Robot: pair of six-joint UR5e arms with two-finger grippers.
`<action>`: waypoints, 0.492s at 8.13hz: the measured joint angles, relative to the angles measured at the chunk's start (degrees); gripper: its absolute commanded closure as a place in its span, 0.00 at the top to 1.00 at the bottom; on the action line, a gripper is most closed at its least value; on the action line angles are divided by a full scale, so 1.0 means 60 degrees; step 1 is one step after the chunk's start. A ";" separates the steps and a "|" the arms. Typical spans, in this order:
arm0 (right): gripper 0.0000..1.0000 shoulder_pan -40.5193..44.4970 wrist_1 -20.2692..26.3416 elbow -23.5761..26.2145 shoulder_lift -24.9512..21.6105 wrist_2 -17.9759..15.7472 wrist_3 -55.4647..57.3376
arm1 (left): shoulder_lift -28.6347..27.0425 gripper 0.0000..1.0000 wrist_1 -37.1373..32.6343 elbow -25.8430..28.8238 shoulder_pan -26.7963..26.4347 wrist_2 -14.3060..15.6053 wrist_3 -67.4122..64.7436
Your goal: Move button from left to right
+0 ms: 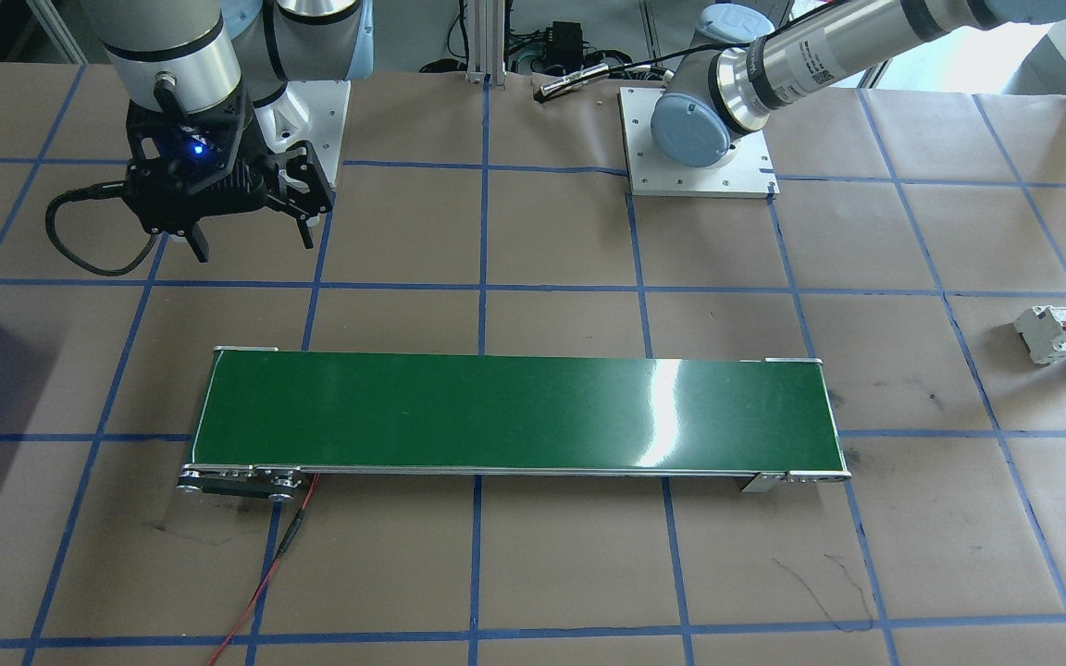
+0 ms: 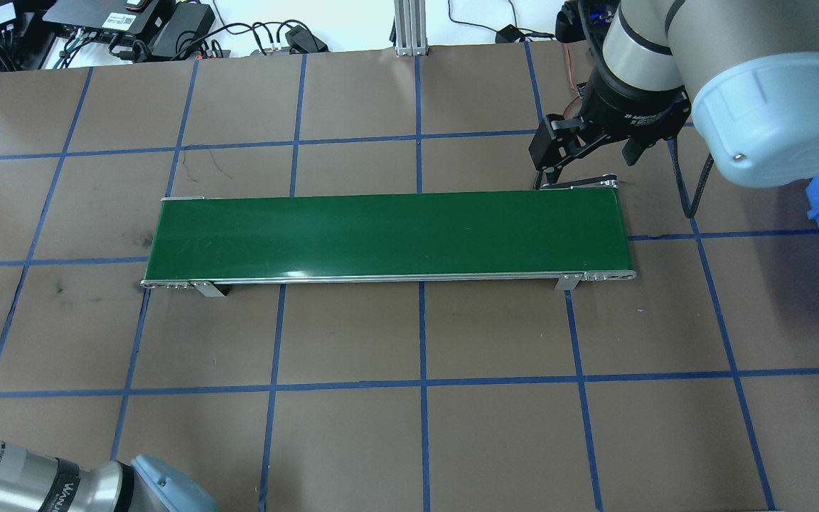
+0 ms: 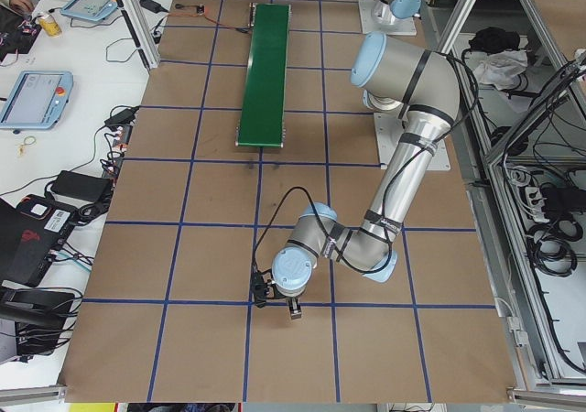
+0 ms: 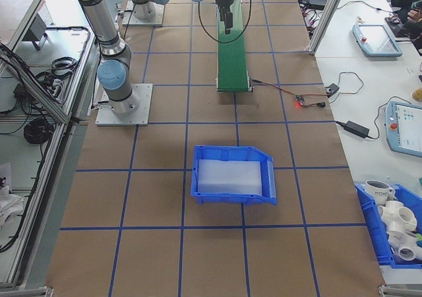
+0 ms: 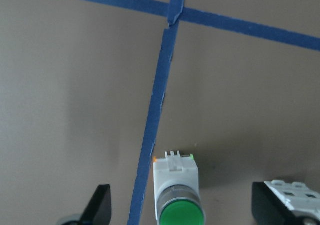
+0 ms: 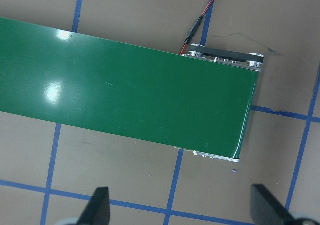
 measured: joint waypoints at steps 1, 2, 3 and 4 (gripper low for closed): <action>1.00 0.0000 0.0003 0.0000 -0.0001 -0.0002 0.0015 | -0.0041 0.82 -0.0003 -0.0005 0.0001 0.0015 0.0002; 1.00 0.0000 0.0010 0.0001 0.0006 -0.0001 0.0027 | -0.0059 0.78 -0.0007 -0.0005 0.0005 0.0036 0.0015; 1.00 0.0000 0.0029 0.0007 0.0006 0.0000 0.0032 | -0.0063 0.75 -0.0009 -0.0013 0.0003 0.0054 0.0030; 1.00 0.0000 0.0042 0.0010 0.0006 0.0000 0.0028 | -0.0066 0.71 -0.0010 -0.0023 0.0002 0.0065 0.0040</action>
